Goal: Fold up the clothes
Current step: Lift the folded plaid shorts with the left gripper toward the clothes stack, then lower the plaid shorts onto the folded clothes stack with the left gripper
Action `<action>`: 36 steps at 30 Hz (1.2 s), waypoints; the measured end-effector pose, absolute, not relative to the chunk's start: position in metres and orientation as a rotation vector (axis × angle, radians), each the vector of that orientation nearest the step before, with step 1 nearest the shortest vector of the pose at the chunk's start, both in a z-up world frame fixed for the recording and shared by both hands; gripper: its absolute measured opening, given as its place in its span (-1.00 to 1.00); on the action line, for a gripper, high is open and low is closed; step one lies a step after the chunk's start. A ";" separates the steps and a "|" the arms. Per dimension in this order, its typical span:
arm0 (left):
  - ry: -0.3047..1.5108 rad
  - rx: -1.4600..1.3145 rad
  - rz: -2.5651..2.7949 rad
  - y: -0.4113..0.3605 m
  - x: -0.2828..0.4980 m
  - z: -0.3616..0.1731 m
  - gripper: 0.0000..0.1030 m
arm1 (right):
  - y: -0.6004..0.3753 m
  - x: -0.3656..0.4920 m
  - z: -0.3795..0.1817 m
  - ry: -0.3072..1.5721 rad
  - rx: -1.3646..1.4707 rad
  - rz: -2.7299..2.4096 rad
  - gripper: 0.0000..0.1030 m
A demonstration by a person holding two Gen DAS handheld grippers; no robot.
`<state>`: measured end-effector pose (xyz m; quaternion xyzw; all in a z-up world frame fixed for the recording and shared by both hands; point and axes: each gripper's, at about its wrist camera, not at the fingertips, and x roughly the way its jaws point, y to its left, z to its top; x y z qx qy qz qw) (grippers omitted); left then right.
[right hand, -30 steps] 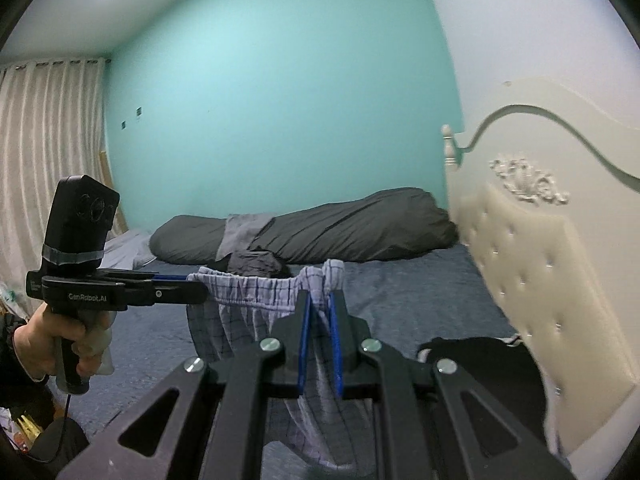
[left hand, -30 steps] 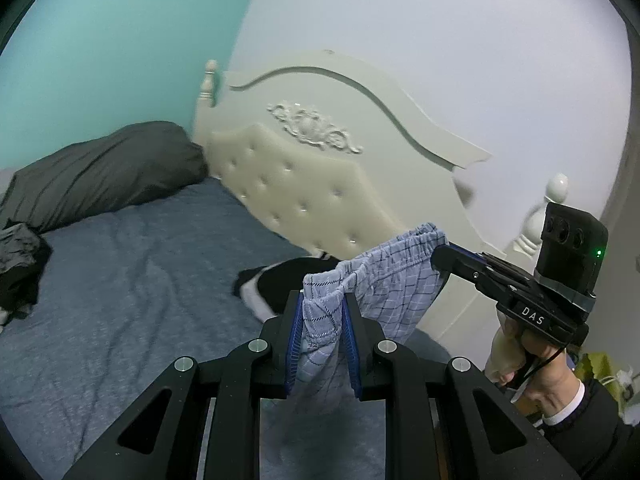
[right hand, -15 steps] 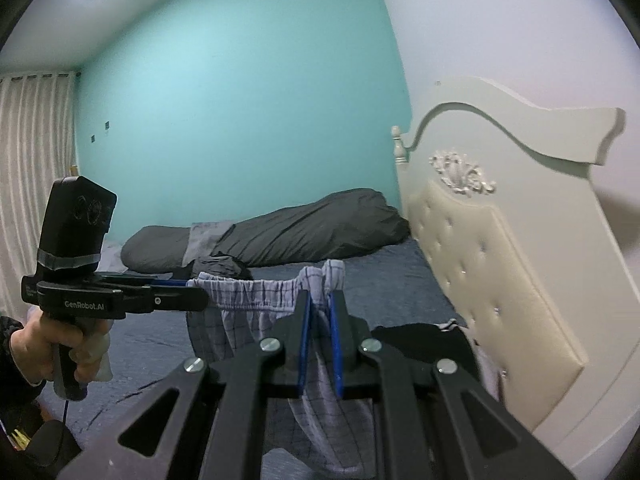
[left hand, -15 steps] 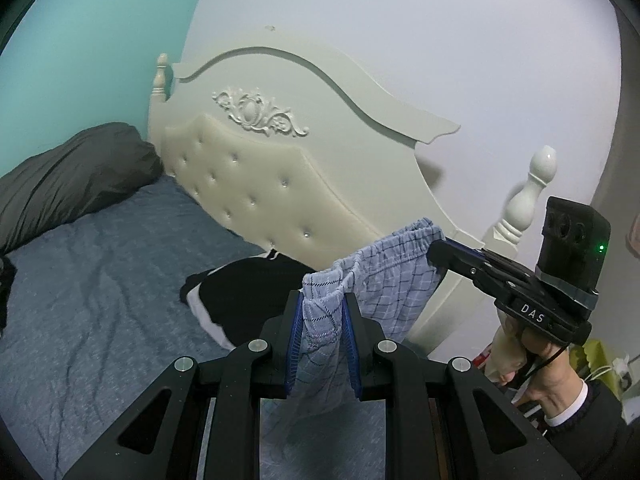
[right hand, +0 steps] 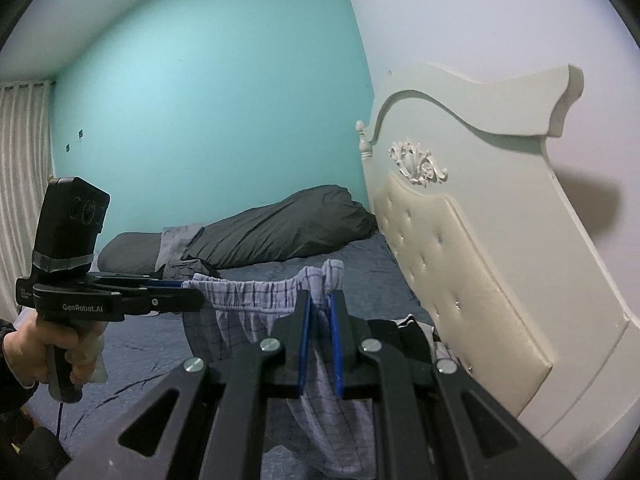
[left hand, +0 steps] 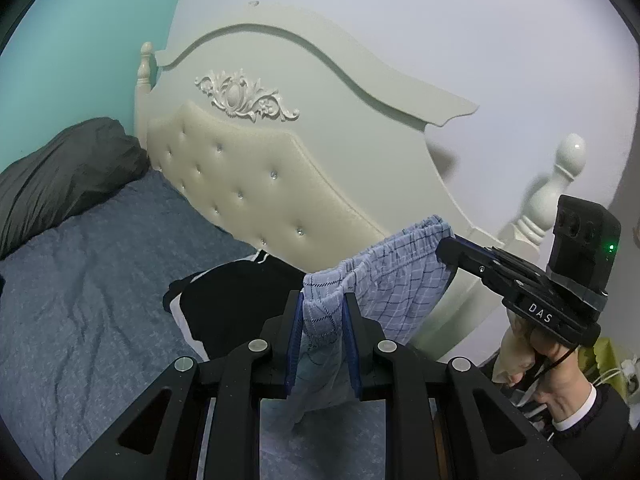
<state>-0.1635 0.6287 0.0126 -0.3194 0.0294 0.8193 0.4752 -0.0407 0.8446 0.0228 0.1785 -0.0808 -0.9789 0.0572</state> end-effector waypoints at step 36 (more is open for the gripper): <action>0.027 -1.034 2.053 0.705 -0.349 -0.107 -0.59 | 0.899 -0.246 -0.071 -0.220 0.955 -2.974 -0.83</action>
